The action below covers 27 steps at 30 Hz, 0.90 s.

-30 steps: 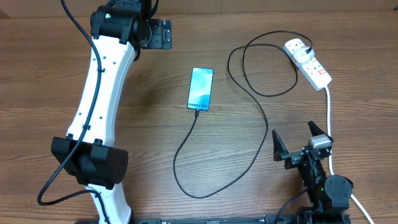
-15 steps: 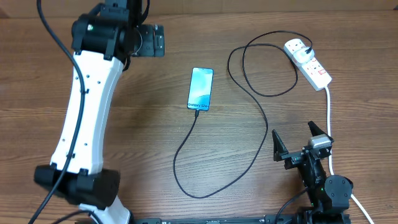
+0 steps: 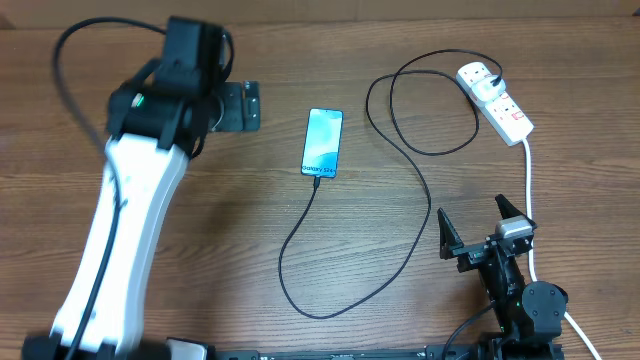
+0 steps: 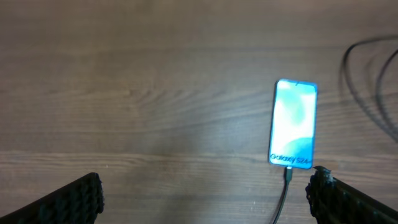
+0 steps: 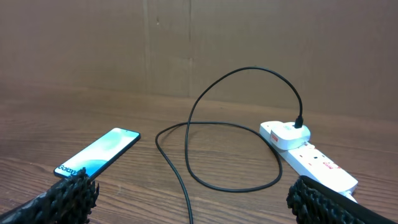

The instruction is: Plug charger to phone and switch on socket

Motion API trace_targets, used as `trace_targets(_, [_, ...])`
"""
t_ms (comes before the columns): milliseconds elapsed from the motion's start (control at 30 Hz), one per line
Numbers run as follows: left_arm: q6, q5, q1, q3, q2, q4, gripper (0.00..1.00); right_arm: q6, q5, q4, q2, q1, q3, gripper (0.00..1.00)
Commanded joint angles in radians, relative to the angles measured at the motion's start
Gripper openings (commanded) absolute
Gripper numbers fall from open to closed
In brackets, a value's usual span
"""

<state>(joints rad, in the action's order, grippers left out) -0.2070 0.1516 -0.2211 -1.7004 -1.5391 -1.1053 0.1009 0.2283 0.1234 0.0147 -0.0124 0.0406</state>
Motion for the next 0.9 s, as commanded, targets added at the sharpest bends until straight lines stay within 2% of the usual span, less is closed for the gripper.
trace_targets(0, [-0.01,0.013,0.0,0.161,0.121,0.066,1.0,0.001,-0.003,-0.007,-0.012,0.006,-0.009,1.0])
trace_targets(67, [-0.01,0.004,0.0,0.316,0.203,0.172,1.0,0.001,-0.003,-0.007,-0.012,0.006,-0.009,1.0])
trace_targets(200, [-0.01,-0.007,0.0,0.485,0.316,0.234,1.0,0.001,-0.003,-0.007,-0.012,0.006,-0.009,1.0])
trace_targets(333, [-0.01,-0.007,0.0,0.585,0.422,0.29,1.0,0.001,-0.003,-0.007,-0.012,0.006,-0.009,1.0])
trace_targets(867, [0.002,-0.014,0.0,1.063,0.843,0.763,1.0,0.001,-0.003,-0.007,-0.012,0.006,-0.009,1.0])
